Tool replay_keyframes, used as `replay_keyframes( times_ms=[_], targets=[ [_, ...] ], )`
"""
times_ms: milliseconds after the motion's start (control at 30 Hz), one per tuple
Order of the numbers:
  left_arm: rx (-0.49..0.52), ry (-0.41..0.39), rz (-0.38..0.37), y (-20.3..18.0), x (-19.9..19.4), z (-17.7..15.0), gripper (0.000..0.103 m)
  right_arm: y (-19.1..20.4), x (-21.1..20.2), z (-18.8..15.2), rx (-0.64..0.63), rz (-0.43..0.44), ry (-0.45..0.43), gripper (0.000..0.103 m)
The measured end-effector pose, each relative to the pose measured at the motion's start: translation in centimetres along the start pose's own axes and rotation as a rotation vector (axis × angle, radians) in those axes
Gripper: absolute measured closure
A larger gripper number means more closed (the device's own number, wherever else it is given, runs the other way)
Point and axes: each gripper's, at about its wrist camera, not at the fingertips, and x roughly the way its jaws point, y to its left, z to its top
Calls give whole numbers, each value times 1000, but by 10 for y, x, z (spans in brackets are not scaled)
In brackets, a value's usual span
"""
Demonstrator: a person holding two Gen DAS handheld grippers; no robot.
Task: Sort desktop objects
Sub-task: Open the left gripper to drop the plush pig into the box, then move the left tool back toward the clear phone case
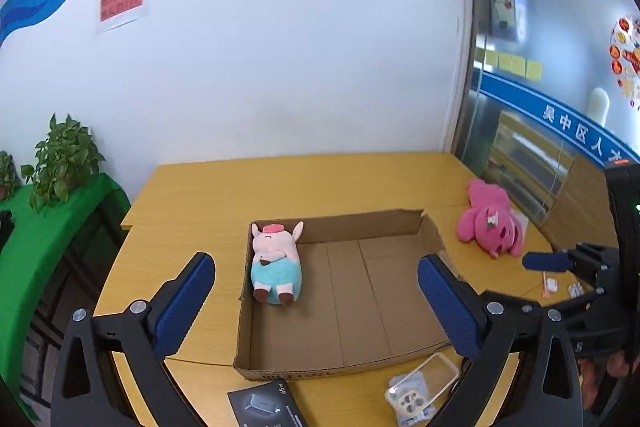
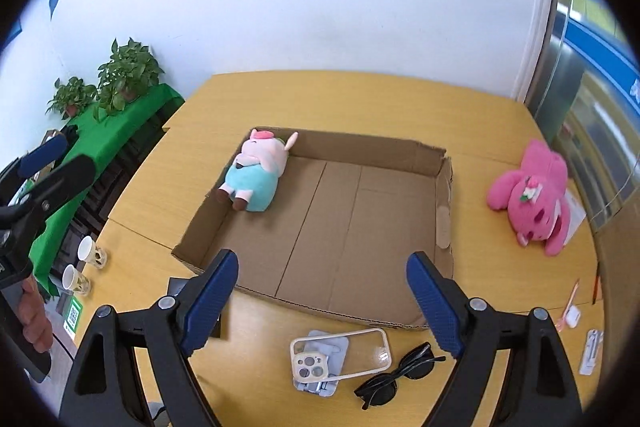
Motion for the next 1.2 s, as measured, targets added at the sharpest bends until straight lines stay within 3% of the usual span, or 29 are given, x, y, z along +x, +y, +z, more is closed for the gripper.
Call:
replay_keyframes(
  times_ms=[133, 233, 433, 967, 1200],
  targets=[
    [-37, -8, 7, 5, -11, -5, 0, 11, -20, -6, 20, -14, 11, 16],
    [-39, 45, -49, 8, -8, -12, 0, 16, -30, -12, 27, -34, 11, 16],
    [-33, 104, -57, -6, -4, -19, 0, 18, -39, -23, 26, -57, 21, 16],
    [-104, 210, 50, -66, -6, -31, 0, -36, -37, -34, -7, 85, 12, 16],
    [-106, 257, 55, -86, 4, -37, 0, -59, -29, -41, 6, 115, 34, 16]
  ],
)
